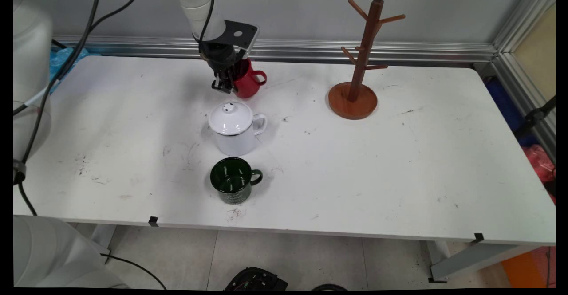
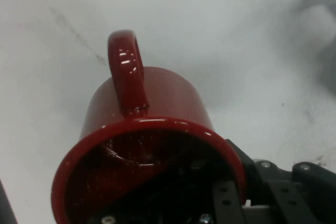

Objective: Place the picked object on the table

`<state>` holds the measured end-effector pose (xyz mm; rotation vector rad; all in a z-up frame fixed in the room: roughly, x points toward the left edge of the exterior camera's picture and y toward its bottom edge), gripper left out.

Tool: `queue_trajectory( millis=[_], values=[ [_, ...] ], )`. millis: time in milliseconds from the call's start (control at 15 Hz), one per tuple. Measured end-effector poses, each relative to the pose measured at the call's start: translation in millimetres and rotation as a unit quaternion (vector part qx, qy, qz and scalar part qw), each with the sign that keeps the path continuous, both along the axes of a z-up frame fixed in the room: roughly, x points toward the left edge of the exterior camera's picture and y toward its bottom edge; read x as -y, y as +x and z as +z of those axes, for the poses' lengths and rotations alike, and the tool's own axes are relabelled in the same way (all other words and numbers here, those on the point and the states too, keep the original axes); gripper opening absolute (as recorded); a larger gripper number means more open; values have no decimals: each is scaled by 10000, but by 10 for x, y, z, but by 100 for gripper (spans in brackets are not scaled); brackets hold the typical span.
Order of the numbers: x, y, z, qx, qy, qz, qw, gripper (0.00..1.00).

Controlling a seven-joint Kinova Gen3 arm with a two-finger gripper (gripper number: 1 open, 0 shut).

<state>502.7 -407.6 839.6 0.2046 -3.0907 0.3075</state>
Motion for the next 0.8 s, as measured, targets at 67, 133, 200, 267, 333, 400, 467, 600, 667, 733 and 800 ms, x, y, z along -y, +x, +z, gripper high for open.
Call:
queue_trajectory(
  millis=[67,133,200,267,333,400,467,600,667,733,800],
  values=[
    [4,1,-19,30,13,-36,10000,0],
    [5,1,-35,56,25,-73,10000,0],
    [5,1,-47,77,35,-103,9999,0],
    [5,-1,-56,89,42,-133,9999,100],
    [8,-7,-60,95,41,-159,9998,100],
    [10,-12,-61,101,39,-181,9998,100],
    [16,-23,-57,104,30,-208,9997,100],
    [25,-43,-36,104,-1,-251,9996,100],
    [28,-56,-18,99,-22,-270,9996,100],
    [28,-67,6,93,-48,-287,9995,100],
    [22,-77,37,85,-74,-303,9995,100]
  ],
)
